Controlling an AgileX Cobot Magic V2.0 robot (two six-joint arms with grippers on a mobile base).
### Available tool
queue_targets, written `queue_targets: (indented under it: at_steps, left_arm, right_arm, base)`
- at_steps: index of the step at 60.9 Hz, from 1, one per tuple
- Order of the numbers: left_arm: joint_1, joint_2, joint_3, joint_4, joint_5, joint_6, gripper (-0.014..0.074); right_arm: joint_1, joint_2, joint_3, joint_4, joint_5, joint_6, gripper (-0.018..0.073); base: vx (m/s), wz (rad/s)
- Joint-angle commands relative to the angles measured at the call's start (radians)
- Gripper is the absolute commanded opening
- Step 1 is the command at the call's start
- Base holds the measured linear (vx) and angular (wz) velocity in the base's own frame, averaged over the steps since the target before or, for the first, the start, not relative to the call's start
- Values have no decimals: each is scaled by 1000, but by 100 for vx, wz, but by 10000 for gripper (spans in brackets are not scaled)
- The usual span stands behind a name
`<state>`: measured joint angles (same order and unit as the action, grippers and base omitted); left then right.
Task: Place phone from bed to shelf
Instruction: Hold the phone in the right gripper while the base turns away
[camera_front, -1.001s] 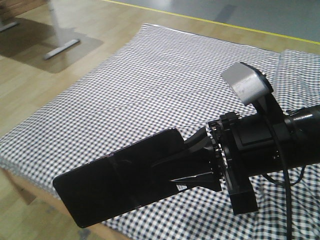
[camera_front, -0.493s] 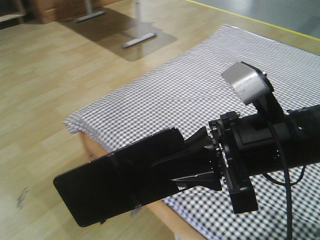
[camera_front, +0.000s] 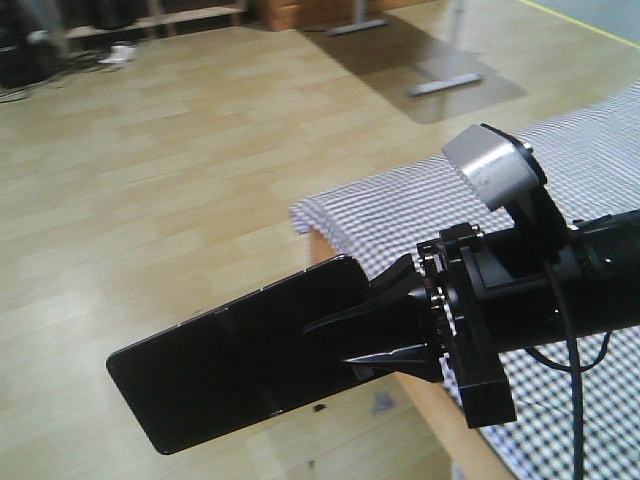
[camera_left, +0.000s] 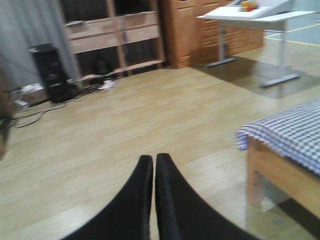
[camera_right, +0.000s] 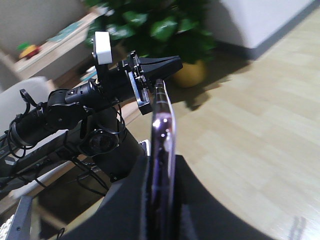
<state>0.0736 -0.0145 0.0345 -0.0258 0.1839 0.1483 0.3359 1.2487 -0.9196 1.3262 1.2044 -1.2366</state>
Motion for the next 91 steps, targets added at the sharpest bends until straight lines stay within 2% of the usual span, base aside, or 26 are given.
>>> queue_targets:
  at_steps: [1, 32, 91]
  left_arm:
    - [-6, -12, -23, -9, -72, -6, 1]
    - [-5, -12, -23, -9, -72, -6, 1]
    - [-5, -12, -23, -9, -72, -6, 1]
  right_arm:
    - [-1, -27, -25, 88, 83, -2, -2]
    - [-1, -27, -25, 88, 83, -2, -2]
    - [-1, -27, -25, 88, 83, -4, -2]
  base:
    - [-12, 79]
    - [-9, 61]
    - [7, 10]
